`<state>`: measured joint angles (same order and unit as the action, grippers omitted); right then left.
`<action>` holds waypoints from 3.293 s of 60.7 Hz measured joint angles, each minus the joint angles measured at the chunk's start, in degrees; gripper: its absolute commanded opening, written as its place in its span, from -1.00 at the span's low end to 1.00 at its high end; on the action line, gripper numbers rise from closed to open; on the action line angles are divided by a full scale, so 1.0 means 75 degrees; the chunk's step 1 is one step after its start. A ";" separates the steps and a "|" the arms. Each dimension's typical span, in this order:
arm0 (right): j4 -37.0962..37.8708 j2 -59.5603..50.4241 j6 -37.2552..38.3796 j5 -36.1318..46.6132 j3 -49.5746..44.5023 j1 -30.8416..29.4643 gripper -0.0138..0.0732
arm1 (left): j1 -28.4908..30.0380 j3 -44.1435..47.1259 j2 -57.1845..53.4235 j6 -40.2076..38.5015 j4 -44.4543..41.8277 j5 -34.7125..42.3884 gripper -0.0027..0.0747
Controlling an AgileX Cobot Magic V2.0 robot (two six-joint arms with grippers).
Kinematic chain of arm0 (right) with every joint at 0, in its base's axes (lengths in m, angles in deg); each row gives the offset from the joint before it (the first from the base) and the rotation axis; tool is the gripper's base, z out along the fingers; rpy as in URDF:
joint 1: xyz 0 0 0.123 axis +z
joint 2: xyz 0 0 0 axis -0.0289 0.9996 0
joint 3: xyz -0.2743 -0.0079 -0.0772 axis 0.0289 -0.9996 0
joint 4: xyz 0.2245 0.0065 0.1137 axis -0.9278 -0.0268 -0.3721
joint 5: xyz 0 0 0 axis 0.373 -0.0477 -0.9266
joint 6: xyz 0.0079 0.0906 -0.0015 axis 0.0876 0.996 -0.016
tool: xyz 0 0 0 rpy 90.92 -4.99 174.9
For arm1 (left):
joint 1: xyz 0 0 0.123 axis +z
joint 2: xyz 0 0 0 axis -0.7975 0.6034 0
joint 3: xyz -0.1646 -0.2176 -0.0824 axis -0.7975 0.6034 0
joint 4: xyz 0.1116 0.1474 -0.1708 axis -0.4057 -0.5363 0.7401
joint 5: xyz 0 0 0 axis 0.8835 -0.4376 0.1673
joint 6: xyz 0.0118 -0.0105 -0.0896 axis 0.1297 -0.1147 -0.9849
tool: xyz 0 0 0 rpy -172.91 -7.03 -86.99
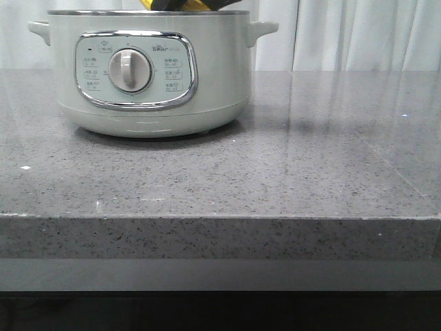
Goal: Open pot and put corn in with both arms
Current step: 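Carry the corn over the open pot and release it inside, then withdraw the right gripper from the pot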
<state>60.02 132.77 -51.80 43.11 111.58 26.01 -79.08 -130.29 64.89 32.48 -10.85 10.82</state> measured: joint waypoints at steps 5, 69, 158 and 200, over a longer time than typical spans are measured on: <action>0.0000 0.0000 -0.0136 -0.0031 0.0000 0.0000 0.14 | 0.0000 0.0000 0.0000 0.0000 0.0000 0.0000 -0.36; 0.1701 -0.2627 0.2196 -0.1697 -0.0188 0.0000 0.54 | 0.0000 0.0000 0.0000 0.0000 0.0000 0.0000 -0.36; 0.1942 -0.9417 0.2588 0.1305 -0.7279 0.0000 0.54 | 0.0000 0.0000 0.0000 0.0000 0.0000 0.0000 -0.36; 0.1942 -0.9417 0.2588 0.1305 -0.7279 0.0000 0.54 | 0.0000 -0.1008 0.2383 0.0000 0.0315 0.2217 -0.36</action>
<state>74.59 62.14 -32.39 52.90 56.99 26.01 -79.08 -137.85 82.77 32.48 -8.49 27.44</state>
